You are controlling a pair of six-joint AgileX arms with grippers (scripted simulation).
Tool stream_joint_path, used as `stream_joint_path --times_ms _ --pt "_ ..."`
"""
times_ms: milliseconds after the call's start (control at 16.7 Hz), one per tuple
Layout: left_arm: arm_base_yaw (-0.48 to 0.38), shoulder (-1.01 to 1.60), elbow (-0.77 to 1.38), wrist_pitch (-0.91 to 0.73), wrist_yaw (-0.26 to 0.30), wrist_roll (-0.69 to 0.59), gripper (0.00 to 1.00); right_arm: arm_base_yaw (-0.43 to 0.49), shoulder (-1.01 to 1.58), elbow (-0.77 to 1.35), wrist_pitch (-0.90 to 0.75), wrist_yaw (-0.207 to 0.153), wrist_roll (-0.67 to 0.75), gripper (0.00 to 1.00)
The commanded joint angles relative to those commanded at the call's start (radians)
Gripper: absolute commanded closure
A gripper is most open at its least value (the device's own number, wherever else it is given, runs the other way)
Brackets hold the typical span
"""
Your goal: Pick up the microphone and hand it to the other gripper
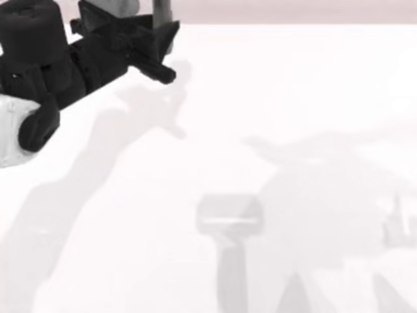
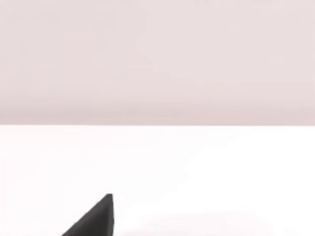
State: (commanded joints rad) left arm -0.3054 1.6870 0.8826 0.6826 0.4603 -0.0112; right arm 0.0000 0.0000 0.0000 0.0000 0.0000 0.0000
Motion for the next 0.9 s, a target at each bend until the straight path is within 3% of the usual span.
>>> stream_joint_path --times_ms 180,540,660,900 --pt "0.006 -0.046 -0.029 0.087 0.039 0.027 1.00 0.000 0.000 0.000 0.000 0.000 0.000 0.00" --pt "-0.002 -0.048 -0.027 0.092 0.037 0.030 1.00 0.000 0.000 0.000 0.000 0.000 0.000 0.00" --pt "-0.037 -0.053 -0.038 0.104 0.000 0.030 1.00 0.000 0.000 0.000 0.000 0.000 0.000 0.00" --pt "-0.177 -0.080 -0.085 0.143 -0.151 0.030 1.00 0.000 0.000 0.000 0.000 0.000 0.000 0.00"
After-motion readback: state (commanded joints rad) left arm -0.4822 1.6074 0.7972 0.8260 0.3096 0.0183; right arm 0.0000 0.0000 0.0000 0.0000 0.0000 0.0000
